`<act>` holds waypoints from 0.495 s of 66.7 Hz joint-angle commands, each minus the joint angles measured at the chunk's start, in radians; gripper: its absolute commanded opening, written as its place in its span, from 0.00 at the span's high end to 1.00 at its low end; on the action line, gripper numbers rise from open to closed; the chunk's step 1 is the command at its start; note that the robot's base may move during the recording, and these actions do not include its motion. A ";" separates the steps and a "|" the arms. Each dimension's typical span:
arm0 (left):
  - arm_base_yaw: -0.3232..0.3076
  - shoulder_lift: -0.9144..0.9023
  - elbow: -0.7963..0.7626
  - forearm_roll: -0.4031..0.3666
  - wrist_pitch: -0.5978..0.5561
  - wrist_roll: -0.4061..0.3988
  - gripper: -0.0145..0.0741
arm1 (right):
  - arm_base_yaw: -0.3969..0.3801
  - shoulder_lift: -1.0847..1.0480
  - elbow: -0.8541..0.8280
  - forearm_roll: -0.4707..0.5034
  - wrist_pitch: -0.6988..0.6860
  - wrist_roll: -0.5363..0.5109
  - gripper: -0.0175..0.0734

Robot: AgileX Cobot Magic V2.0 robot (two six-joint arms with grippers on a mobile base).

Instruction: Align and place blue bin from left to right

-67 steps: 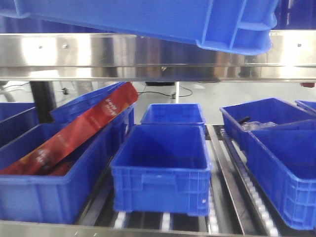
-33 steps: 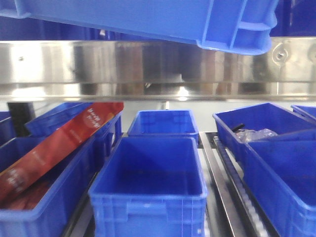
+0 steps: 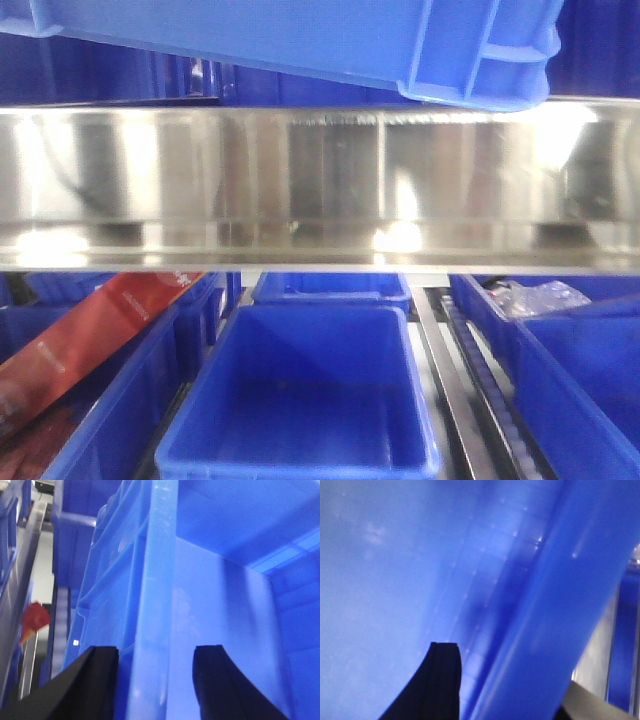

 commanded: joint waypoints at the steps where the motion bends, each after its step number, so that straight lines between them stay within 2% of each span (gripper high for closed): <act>1: -0.024 -0.030 -0.020 -0.102 -0.106 0.015 0.96 | 0.010 -0.009 -0.018 0.078 -0.097 0.010 0.88; 33: -0.024 -0.030 -0.020 -0.102 -0.106 0.015 0.96 | 0.010 -0.009 -0.018 0.078 -0.097 0.010 0.88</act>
